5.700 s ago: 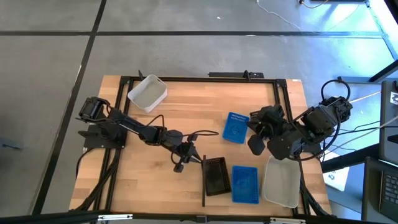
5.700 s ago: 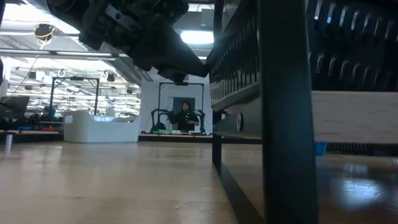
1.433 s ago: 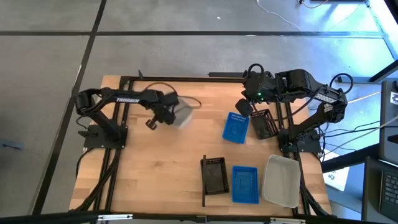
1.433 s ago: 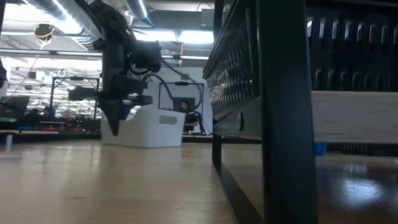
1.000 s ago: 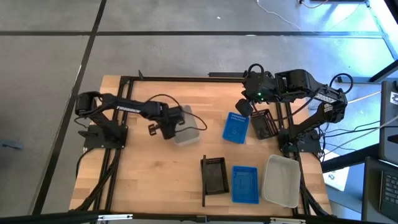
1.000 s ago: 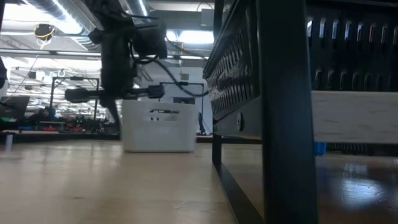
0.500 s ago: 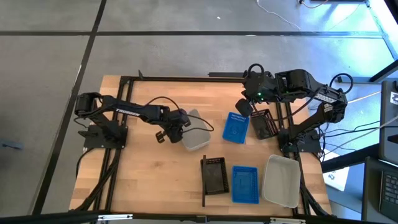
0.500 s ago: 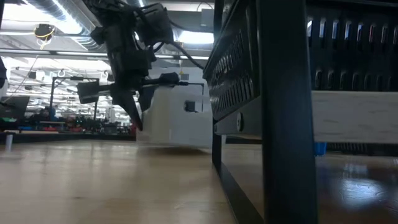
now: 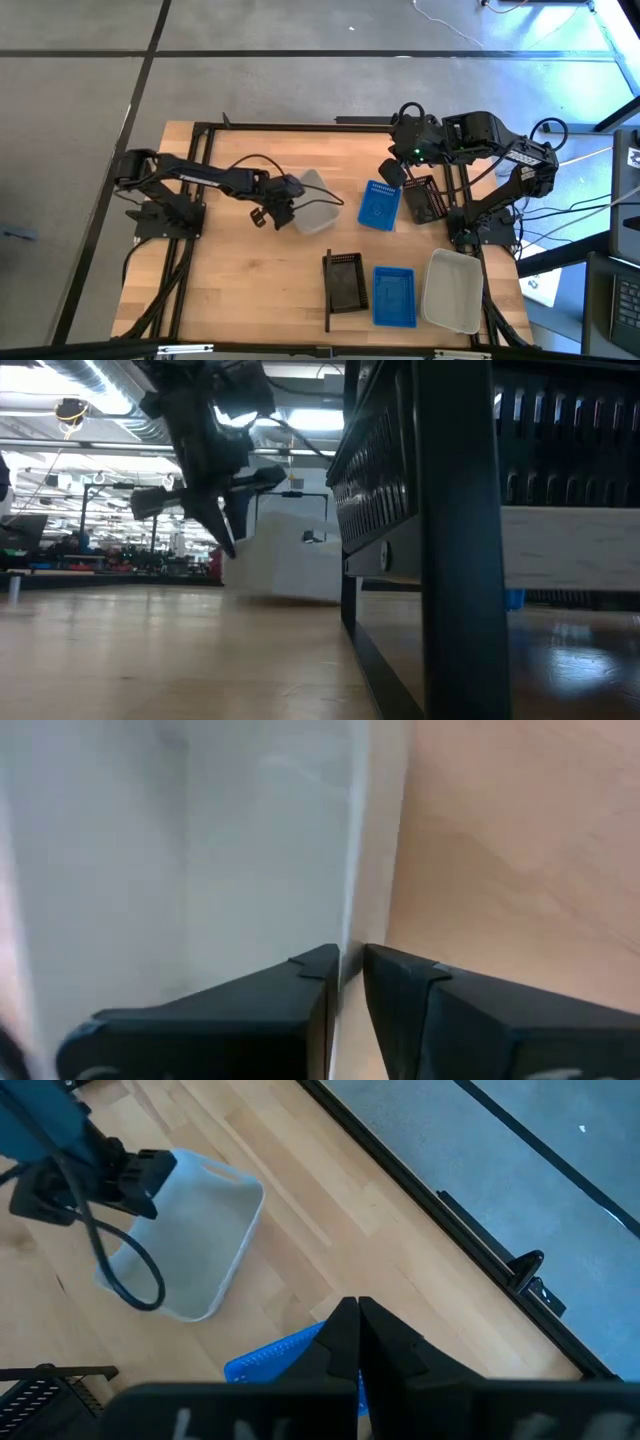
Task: Stack baskets on shelf by color
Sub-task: Stack the gray bin on top of the gray bins on the shelf
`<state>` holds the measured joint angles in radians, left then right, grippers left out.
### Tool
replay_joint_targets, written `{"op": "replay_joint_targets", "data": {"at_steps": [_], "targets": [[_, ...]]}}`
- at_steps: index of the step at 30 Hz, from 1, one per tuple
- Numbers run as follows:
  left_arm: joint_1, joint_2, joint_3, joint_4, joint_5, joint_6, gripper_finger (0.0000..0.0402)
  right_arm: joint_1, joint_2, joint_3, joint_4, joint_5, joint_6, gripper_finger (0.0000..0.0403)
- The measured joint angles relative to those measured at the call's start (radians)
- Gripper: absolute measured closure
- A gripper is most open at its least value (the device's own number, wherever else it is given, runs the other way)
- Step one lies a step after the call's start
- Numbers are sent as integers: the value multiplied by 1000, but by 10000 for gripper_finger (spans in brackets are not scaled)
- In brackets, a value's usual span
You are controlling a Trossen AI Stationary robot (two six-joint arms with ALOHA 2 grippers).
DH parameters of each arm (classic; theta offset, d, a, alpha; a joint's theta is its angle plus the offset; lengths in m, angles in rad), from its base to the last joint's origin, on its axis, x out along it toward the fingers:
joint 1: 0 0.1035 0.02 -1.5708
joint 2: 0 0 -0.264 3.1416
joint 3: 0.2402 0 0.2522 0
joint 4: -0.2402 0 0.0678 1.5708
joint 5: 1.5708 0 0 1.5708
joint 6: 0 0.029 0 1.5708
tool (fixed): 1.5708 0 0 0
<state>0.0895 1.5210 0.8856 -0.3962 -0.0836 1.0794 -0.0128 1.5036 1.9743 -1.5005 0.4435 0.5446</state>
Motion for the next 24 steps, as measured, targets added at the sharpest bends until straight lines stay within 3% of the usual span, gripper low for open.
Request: {"op": "replay_joint_targets", "data": {"at_steps": [8,18,20,24], "targets": [[1,-84,2,-13,23,-4,362,0,0,0,0,8,1,402],[-3,-62,1,-57,65,-8,364,0,0,0,0,11,1,402],[-3,-63,1,-53,23,-34,364,0,0,0,0,16,10,402],[-2,-104,27,-58,-171,-148,365,0,0,0,0,19,27,402]]}}
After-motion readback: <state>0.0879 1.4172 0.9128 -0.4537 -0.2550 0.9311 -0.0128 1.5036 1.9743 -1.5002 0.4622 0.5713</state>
